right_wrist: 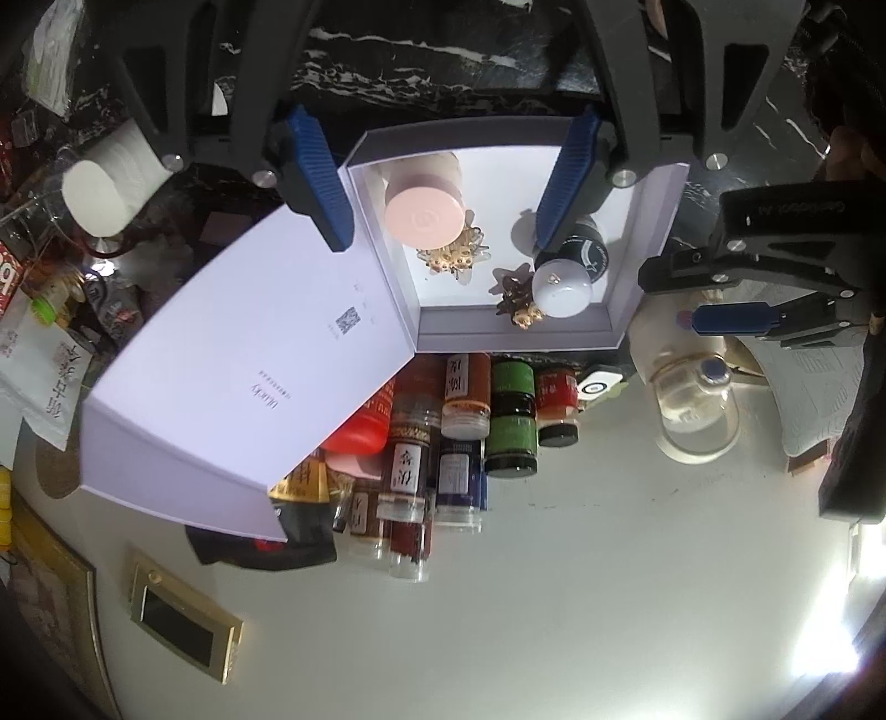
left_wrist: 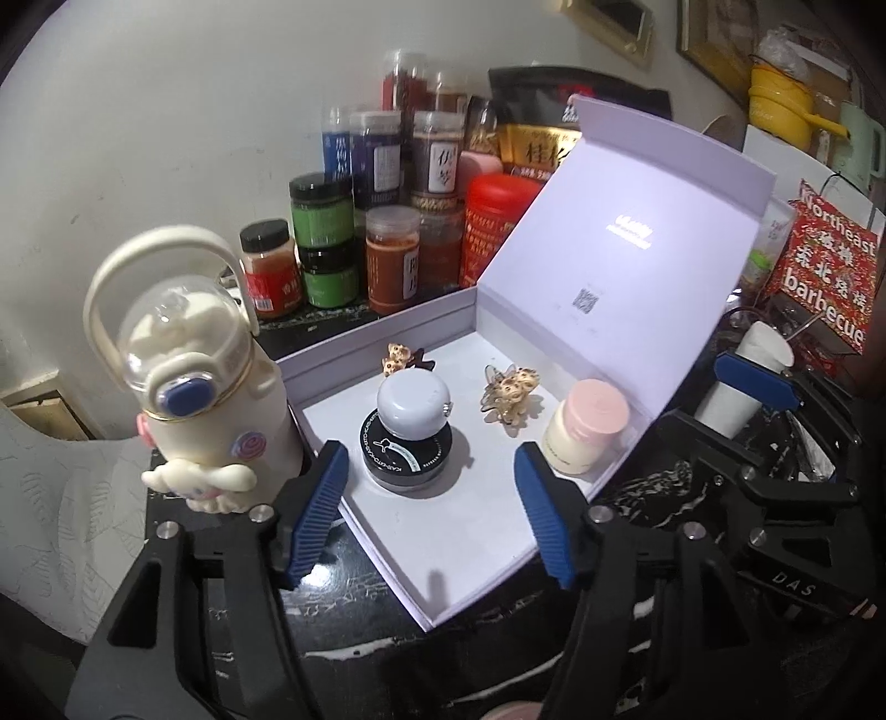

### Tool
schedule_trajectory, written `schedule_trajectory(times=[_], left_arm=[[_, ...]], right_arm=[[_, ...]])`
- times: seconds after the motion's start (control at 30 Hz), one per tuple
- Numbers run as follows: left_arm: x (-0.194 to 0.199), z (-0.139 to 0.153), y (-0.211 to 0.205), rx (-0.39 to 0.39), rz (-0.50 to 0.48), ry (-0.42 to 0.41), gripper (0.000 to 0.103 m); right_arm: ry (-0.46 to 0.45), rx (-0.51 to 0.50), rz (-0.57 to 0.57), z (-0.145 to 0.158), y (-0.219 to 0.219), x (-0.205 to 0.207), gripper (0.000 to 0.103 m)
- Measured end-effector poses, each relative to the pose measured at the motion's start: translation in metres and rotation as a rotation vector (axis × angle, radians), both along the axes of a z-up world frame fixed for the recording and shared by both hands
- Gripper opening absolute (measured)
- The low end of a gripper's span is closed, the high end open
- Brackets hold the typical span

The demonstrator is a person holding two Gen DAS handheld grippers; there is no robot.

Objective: Organize objects
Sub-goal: 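Open both tools and withdraw them up from the box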

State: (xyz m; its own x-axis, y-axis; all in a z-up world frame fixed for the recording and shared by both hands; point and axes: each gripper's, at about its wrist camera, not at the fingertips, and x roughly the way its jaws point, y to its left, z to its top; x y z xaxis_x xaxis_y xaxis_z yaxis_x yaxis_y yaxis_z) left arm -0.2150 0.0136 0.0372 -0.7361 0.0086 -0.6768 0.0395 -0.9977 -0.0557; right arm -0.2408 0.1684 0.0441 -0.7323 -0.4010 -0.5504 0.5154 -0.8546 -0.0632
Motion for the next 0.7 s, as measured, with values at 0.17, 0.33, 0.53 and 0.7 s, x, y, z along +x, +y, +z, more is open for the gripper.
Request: schedule_trajectory(times=[0.17, 0.33, 0.53, 0.7], left_arm=[[0.018, 0.011, 0.006, -0.016, 0.005, 0.021, 0.072], [0.036, 0.017, 0.008, -0.012, 0.01, 0.032, 0.079], [0.056, 0.024, 0.013, -0.022, 0.013, 0.049, 0.085], [0.074, 0.03, 0.016, -0.029, 0.018, 0.063, 0.087]], right_arm=[[0.019, -0.015, -0.002, 0.01, 0.005, 0.017, 0.076], [0.039, -0.017, -0.006, 0.017, 0.01, 0.033, 0.08], [0.057, -0.026, -0.012, 0.025, 0.016, 0.052, 0.083], [0.063, -0.03, -0.013, 0.028, 0.02, 0.066, 0.083]])
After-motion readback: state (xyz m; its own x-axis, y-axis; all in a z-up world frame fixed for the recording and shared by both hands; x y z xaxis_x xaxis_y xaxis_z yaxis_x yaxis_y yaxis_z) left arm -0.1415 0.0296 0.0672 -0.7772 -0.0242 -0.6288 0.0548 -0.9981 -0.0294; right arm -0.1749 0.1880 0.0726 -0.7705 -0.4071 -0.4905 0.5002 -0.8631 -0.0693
